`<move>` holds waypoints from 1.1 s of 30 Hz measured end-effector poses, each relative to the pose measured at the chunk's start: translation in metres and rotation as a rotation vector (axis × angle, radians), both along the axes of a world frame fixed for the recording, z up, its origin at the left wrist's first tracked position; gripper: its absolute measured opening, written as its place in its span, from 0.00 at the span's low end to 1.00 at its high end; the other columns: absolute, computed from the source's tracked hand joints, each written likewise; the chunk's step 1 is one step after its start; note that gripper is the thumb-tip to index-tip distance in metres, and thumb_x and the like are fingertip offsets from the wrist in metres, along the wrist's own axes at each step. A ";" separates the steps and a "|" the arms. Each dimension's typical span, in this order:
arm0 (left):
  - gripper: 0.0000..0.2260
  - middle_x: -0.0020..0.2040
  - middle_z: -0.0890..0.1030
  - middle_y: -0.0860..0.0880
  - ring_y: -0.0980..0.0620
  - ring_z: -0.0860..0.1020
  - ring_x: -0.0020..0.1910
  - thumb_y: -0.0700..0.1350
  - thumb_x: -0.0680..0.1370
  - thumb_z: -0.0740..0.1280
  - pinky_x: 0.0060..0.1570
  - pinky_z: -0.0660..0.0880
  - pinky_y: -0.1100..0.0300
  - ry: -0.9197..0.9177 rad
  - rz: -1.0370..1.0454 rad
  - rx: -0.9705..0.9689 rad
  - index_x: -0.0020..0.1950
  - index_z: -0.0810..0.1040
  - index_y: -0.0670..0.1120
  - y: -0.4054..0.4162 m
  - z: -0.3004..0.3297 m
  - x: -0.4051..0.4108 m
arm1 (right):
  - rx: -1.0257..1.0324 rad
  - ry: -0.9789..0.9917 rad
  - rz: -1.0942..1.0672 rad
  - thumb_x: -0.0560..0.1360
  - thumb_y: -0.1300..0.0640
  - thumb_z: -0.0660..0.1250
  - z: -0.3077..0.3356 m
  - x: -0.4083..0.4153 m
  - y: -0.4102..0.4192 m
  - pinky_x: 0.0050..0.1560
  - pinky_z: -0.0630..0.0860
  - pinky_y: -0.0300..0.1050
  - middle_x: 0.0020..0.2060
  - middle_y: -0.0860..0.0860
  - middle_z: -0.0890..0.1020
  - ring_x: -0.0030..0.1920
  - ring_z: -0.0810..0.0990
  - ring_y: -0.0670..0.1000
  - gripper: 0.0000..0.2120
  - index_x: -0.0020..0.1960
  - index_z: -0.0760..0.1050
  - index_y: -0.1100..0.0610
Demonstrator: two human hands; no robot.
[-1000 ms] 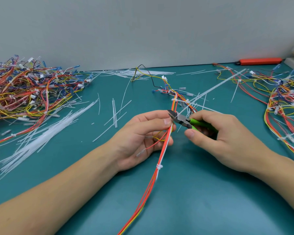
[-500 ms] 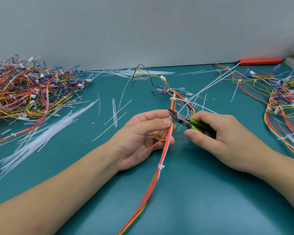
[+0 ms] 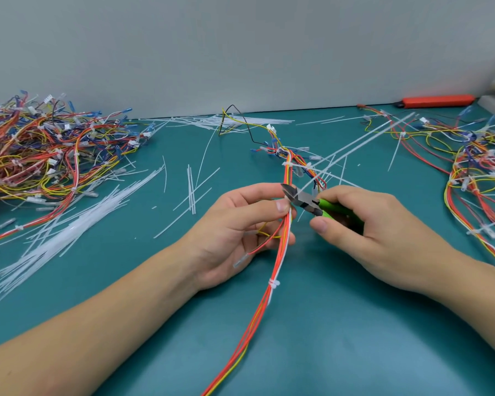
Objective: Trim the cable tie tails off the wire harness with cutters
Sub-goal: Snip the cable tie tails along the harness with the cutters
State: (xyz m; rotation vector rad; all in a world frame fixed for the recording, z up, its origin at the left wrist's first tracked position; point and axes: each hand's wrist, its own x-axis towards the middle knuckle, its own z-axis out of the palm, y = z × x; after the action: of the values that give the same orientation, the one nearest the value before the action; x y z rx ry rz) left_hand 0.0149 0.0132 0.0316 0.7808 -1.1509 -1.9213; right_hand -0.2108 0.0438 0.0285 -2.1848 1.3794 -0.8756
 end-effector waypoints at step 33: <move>0.13 0.42 0.83 0.44 0.50 0.80 0.31 0.38 0.74 0.71 0.40 0.79 0.58 -0.022 0.040 -0.054 0.59 0.81 0.43 0.001 -0.003 -0.003 | -0.012 0.110 -0.006 0.82 0.36 0.50 -0.006 0.003 -0.001 0.49 0.69 0.41 0.45 0.39 0.74 0.50 0.74 0.45 0.19 0.56 0.72 0.48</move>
State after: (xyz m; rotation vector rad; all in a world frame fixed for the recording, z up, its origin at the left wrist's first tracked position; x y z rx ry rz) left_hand 0.0121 0.0143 0.0290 0.7916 -1.1873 -1.8451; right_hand -0.2081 0.0430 0.0227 -2.2694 1.4355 -0.7785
